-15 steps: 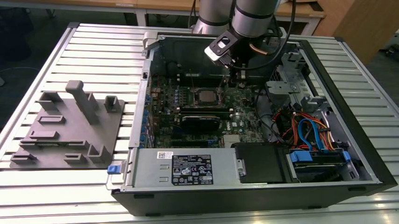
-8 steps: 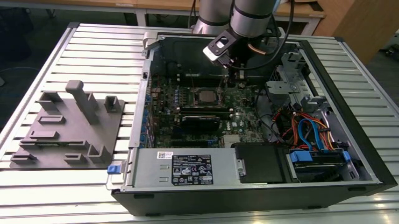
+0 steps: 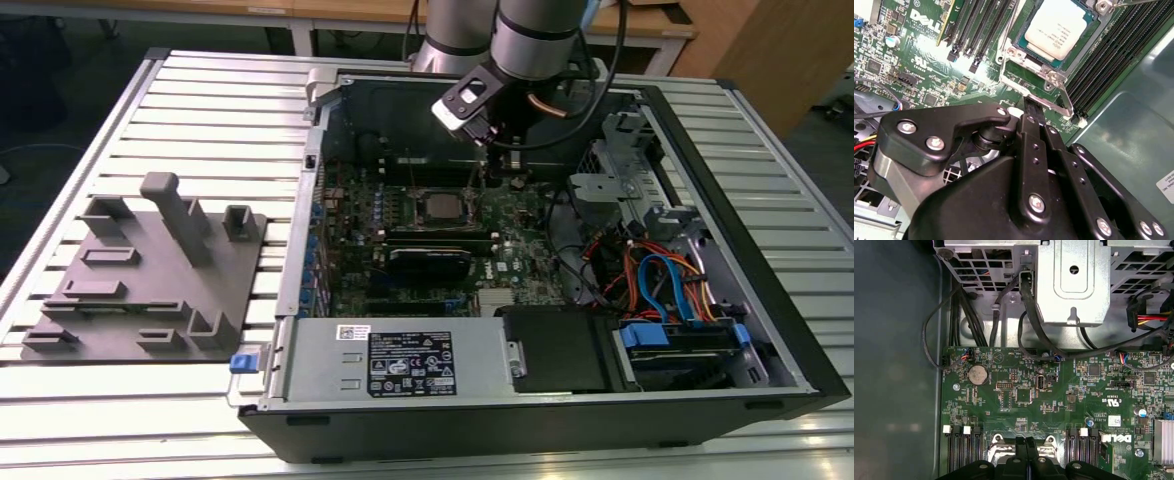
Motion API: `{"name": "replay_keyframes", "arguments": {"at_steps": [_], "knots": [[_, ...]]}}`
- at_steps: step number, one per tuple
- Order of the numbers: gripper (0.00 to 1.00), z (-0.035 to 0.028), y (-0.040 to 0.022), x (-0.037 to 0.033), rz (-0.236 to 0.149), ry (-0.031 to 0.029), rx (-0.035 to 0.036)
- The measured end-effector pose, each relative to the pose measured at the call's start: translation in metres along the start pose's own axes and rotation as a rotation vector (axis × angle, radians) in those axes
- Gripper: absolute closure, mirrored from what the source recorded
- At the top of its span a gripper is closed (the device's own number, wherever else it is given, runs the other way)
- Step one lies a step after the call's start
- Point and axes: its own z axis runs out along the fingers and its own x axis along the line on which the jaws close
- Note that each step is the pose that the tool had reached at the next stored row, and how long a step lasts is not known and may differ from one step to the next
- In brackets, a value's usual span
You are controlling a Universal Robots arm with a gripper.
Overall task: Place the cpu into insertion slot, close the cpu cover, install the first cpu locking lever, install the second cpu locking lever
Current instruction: 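Close the cpu cover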
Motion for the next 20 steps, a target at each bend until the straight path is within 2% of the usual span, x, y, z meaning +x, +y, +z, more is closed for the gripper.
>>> {"name": "replay_keyframes", "arguments": {"at_steps": [5,7,20], "knots": [[0.89,0.0000,-0.0013,0.0000,0.000,-0.0001,0.0000],[0.89,-0.0001,-0.0062,0.0000,0.000,-0.0001,0.0000],[0.89,0.0000,-0.0068,0.0000,0.000,0.0000,0.0000]]}}
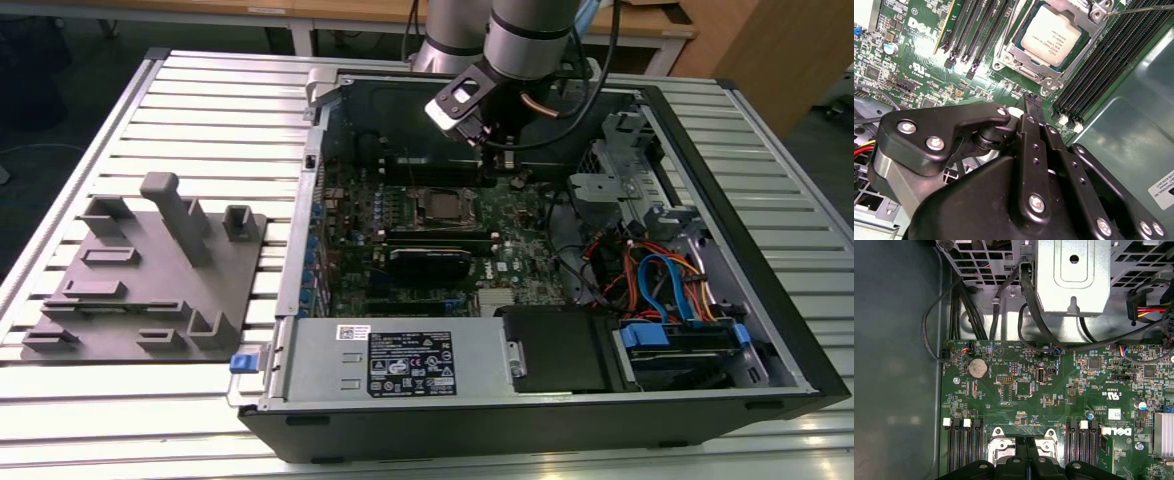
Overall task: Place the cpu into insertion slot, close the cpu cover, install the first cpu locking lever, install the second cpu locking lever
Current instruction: 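Close the cpu cover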
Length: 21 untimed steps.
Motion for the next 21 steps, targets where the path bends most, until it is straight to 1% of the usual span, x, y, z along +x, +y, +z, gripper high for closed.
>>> {"name": "replay_keyframes", "arguments": {"at_steps": [3,5,9,14,21], "knots": [[0.89,0.0007,-0.0004,0.0000,0.000,0.0002,-0.0001],[0.89,0.0019,-0.0024,-0.0001,0.000,-0.0001,0.0001],[0.89,0.0042,-0.0172,-0.0002,0.000,-0.0001,0.0001],[0.89,0.0069,-0.0309,-0.0002,0.000,0.0004,0.0000],[0.89,0.0106,-0.0422,-0.0003,-0.001,0.0007,0.0006]]}}
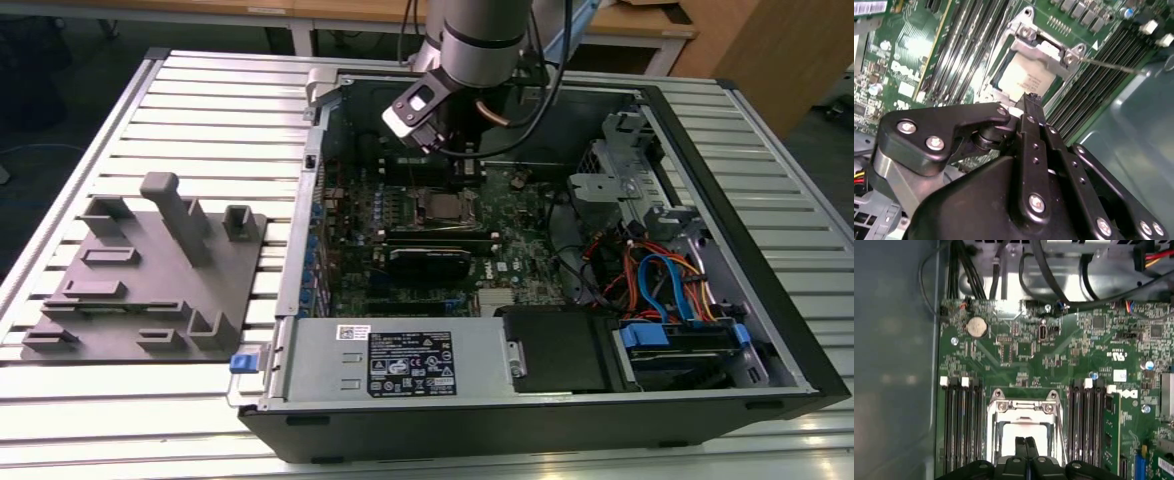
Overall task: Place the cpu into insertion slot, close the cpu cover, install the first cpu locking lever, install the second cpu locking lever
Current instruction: 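Close the cpu cover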
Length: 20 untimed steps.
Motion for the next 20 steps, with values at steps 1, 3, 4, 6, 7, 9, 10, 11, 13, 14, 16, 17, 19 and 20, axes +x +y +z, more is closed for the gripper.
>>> {"name": "replay_keyframes", "arguments": {"at_steps": [1,3,4,6,7,9,10,11,13,14,16,17,19,20], "knots": [[0.89,0.0009,-0.0012,0.0000,-0.001,-0.0001,0.0008],[0.89,0.0025,-0.0048,-0.0001,-0.005,-0.0001,0.0018],[0.89,0.0032,-0.0070,-0.0001,-0.006,-0.0001,0.0021],[0.89,0.0046,-0.0112,-0.0001,-0.006,0.0000,0.0025],[0.89,0.0050,-0.0124,-0.0002,-0.007,-0.0002,0.0026],[0.89,0.0059,-0.0150,-0.0002,-0.007,-0.0001,0.0028],[0.89,0.0064,-0.0166,-0.0002,-0.007,-0.0001,0.0028],[0.89,0.0069,-0.0184,-0.0002,-0.007,-0.0001,0.0030],[0.89,0.0080,-0.0218,-0.0002,-0.007,-0.0001,0.0032],[0.89,0.0086,-0.0235,-0.0002,-0.007,0.0000,0.0033],[0.89,0.0096,-0.0257,-0.0003,-0.008,-0.0001,0.0038],[0.89,0.0103,-0.0264,-0.0003,-0.008,0.0001,0.0042],[0.89,0.0120,-0.0275,-0.0004,-0.008,-0.0001,0.0052],[0.89,0.0132,-0.0281,-0.0004,-0.008,0.0000,0.0054]]}}
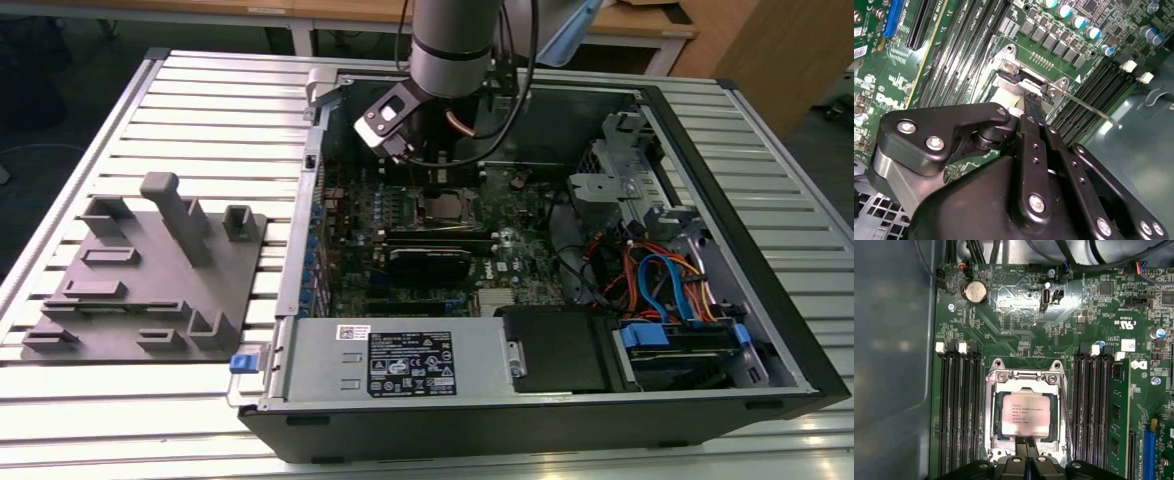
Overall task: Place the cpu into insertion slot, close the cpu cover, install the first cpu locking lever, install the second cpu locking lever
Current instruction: 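Close the cpu cover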
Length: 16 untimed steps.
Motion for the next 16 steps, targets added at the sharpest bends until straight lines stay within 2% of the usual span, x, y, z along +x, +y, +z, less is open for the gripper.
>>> {"name": "replay_keyframes", "arguments": {"at_steps": [9,16], "knots": [[0.89,0.0107,-0.0028,-0.0003,-0.001,0.0000,0.0028],[0.89,0.0198,-0.0028,-0.0007,-0.001,0.0000,0.0112]]}}
